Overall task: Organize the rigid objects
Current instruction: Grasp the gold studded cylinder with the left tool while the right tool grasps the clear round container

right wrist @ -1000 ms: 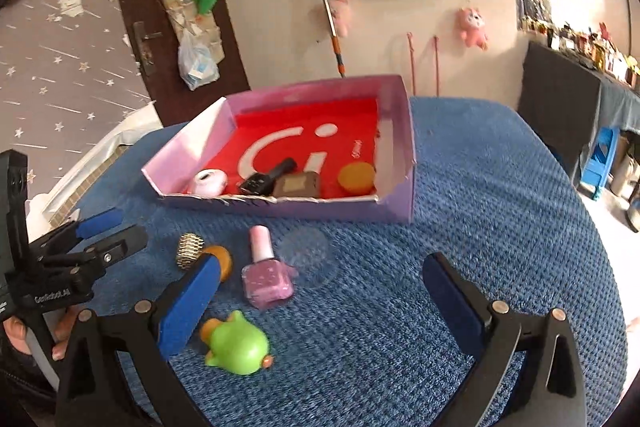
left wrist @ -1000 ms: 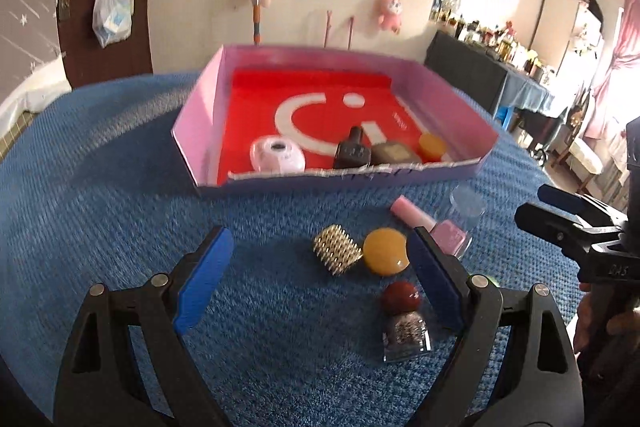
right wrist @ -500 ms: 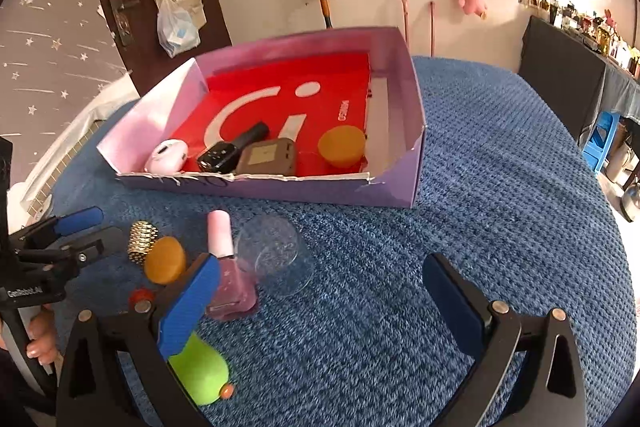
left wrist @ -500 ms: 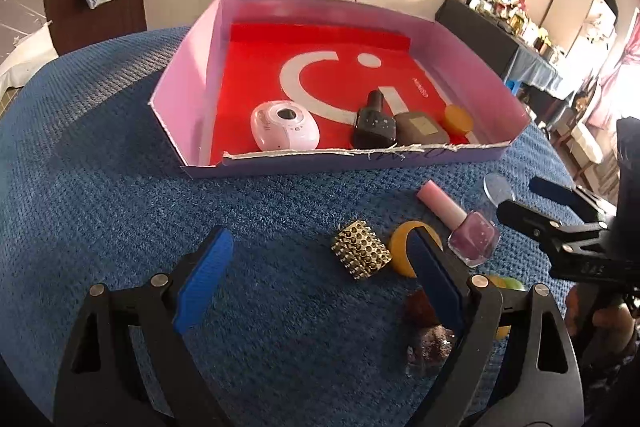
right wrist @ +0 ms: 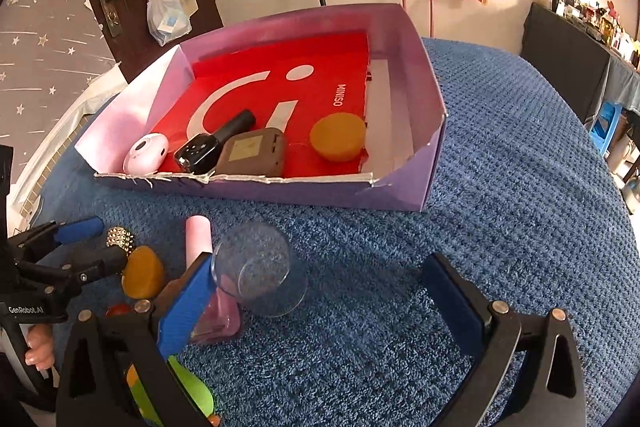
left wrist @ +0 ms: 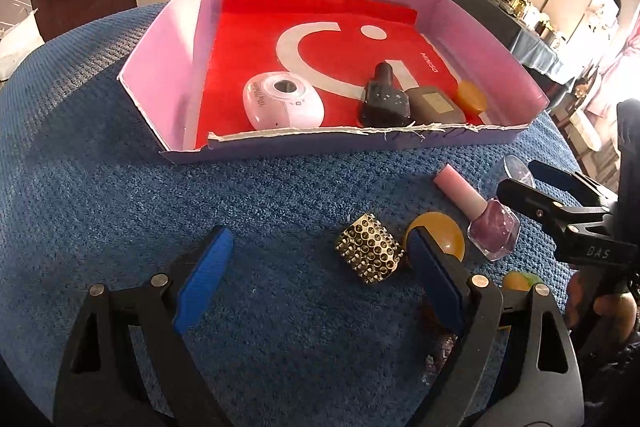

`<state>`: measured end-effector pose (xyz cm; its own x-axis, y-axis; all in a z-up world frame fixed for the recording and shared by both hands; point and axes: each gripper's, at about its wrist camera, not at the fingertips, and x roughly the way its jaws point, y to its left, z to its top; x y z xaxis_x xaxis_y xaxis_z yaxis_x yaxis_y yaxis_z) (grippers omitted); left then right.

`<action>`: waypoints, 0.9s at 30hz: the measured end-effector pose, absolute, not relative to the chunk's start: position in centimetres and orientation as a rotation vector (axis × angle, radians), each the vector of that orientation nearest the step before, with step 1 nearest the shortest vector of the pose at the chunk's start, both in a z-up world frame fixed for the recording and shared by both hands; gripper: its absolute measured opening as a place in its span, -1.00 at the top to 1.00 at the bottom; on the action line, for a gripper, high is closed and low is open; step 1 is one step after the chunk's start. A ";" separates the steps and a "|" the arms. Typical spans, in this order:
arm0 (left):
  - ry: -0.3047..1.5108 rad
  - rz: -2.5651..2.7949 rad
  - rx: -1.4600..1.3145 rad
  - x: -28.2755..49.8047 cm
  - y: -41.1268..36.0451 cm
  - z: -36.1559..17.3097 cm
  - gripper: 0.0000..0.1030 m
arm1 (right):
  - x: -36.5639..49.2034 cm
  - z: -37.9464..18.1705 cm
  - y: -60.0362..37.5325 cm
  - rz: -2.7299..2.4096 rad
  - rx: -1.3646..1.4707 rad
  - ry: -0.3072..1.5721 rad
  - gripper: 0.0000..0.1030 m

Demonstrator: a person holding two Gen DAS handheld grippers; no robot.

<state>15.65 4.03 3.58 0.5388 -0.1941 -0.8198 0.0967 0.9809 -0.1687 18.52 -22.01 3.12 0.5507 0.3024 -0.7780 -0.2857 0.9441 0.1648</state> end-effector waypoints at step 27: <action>0.930 -0.175 0.013 15.1 2.5 3.4 0.27 | 18.1 3.3 -22.5 0.493 0.110 0.923 -0.03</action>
<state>15.14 2.53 3.44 0.5846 -0.1444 -0.7984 0.1561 0.9857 -0.0641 18.11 -22.46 3.33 0.5009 0.4532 -0.7374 -0.3605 0.8838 0.2982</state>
